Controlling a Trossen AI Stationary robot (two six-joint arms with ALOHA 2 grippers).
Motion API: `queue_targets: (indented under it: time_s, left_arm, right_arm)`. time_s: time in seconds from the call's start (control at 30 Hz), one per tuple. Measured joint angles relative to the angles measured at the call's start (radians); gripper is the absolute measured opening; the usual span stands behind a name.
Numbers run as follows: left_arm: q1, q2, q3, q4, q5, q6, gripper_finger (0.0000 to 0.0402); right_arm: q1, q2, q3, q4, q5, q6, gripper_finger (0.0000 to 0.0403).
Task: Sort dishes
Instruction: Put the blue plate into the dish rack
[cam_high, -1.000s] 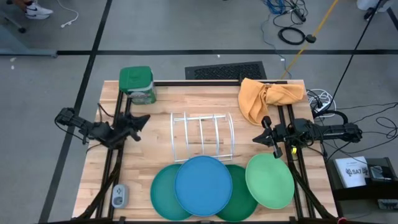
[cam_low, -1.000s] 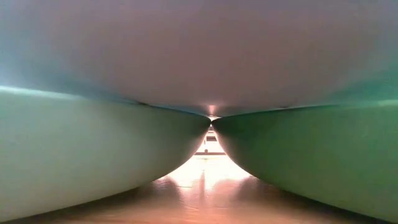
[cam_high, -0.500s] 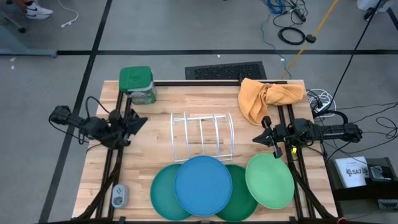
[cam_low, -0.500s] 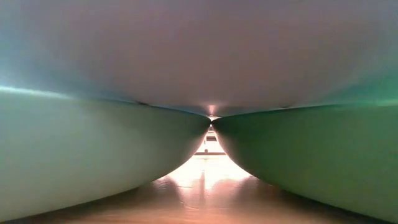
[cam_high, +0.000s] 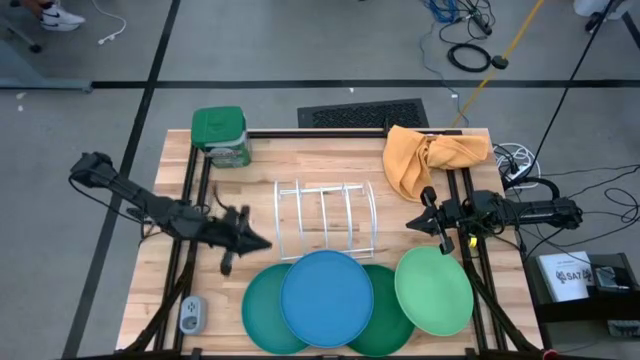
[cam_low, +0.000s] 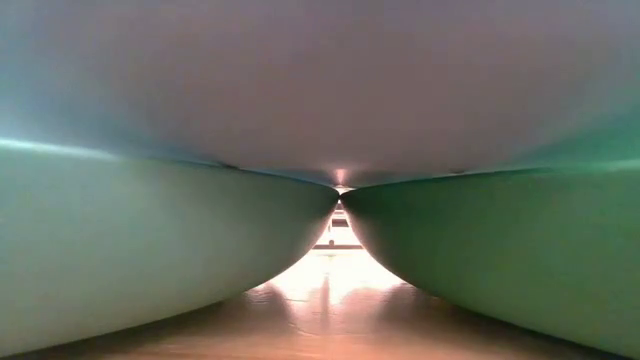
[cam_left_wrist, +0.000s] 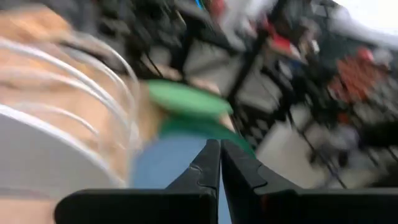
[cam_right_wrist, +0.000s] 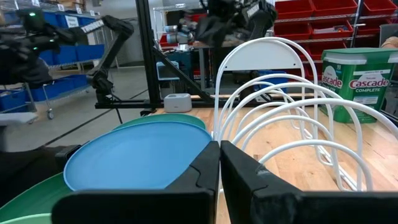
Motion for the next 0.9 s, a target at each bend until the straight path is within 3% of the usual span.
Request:
queue_targets:
  time_s: [0.27,0.43,0.67,0.9]
  left_arm:
    - [-0.153,0.224,0.086,-0.112,0.023,-0.017,0.0015]
    - [-0.222,0.374,0.16,-0.167,-0.013,-0.008,0.0015]
    - [-0.278,0.601,0.291,-0.205,-0.028,0.093,0.0015]
    - [-0.287,0.74,0.377,-0.257,-0.042,0.067,0.0015]
  right_arm:
    - [0.0,0.0,0.0,0.0,0.0,0.0,0.0009]
    - [0.0,0.0,0.0,0.0,0.0,0.0,0.0009]
    - [0.0,0.0,0.0,0.0,0.0,-0.045,0.0009]
    - [0.0,0.0,-0.002,0.029,-0.002,-0.036,0.0009]
